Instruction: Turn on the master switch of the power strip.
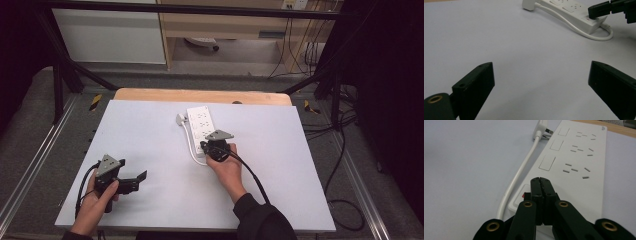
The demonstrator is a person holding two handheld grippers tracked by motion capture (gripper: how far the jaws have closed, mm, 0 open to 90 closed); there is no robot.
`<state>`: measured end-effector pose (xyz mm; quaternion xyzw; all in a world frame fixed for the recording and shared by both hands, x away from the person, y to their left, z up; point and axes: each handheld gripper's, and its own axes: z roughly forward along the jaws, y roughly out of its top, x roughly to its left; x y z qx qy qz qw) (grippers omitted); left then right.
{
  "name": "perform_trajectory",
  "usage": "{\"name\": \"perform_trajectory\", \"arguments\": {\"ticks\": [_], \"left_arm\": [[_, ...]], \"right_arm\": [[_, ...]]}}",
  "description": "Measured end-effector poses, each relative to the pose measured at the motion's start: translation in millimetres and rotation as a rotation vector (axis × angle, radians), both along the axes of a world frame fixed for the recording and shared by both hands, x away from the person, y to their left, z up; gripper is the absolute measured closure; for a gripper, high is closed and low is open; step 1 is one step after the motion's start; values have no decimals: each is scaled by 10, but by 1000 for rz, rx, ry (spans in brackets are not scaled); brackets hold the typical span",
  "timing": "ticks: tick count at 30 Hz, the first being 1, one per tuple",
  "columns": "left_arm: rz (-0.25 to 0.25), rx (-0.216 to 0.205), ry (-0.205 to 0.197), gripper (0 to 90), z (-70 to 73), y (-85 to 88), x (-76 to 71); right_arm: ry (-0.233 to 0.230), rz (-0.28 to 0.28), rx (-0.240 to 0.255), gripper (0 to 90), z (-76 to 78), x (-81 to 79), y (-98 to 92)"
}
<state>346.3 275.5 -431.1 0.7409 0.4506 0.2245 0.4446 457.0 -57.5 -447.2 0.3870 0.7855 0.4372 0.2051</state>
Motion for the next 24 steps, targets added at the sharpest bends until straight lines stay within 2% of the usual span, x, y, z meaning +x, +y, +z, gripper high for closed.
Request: {"name": "perform_trajectory", "arguments": {"ticks": [24], "left_arm": [[-3, 4, 2, 67, -3, -5, -1]], "right_arm": [[-3, 1, -23, 900, 8, -3, 22]]}}
